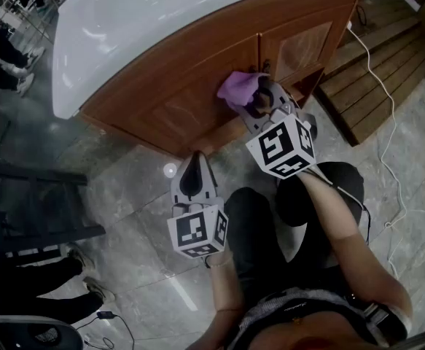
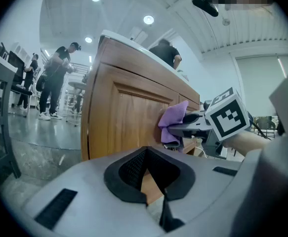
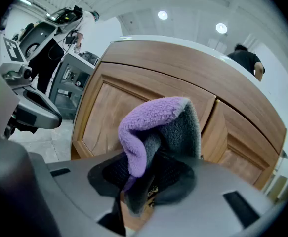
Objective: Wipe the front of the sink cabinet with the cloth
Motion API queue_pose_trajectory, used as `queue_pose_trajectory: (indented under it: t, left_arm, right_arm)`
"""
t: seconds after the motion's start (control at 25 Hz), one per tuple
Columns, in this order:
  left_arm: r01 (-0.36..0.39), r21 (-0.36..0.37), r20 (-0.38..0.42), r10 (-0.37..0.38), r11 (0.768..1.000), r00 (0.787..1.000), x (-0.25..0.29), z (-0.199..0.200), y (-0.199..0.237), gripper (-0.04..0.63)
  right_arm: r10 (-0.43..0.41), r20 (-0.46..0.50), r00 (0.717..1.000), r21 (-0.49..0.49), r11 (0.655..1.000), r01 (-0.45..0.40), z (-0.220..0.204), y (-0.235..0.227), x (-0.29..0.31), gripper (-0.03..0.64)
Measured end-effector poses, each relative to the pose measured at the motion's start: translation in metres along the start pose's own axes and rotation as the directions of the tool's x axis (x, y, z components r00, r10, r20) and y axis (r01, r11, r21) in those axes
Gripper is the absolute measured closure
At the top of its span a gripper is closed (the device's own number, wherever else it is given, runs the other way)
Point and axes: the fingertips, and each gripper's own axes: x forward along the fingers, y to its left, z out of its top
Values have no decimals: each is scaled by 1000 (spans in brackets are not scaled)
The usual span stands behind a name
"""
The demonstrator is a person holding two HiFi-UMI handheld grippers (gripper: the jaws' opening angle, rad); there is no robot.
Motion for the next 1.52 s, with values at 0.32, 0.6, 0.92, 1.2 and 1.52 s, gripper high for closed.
queue_pose_trajectory:
  t: [0.32,0.6,0.92,1.2,1.52]
  left_arm:
    - [-36,-2,-4,36,999,999,-6,-2,9,595]
    - [-105,-16,-9,105,994,994,-24,-7,30,595]
    - [-200,-20,-13,200,980,980,-51,-11,57,595]
    - [-252,-26,-17,251,967,968,-70,-14,75,595]
    - [-272,-29,-13,271,962,962,-77,-15,85,595]
  right_arm:
    - [117,51,992,14,993,-118,7,34,-2,453]
    - [321,123,939,36,944,-327,24,106,2,453]
    - [447,154,881,39,888,-457,38,170,21,453]
    - [440,107,892,0,897,-442,45,201,46,453]
    - [412,83,908,-45,911,-409,43,208,56,453]
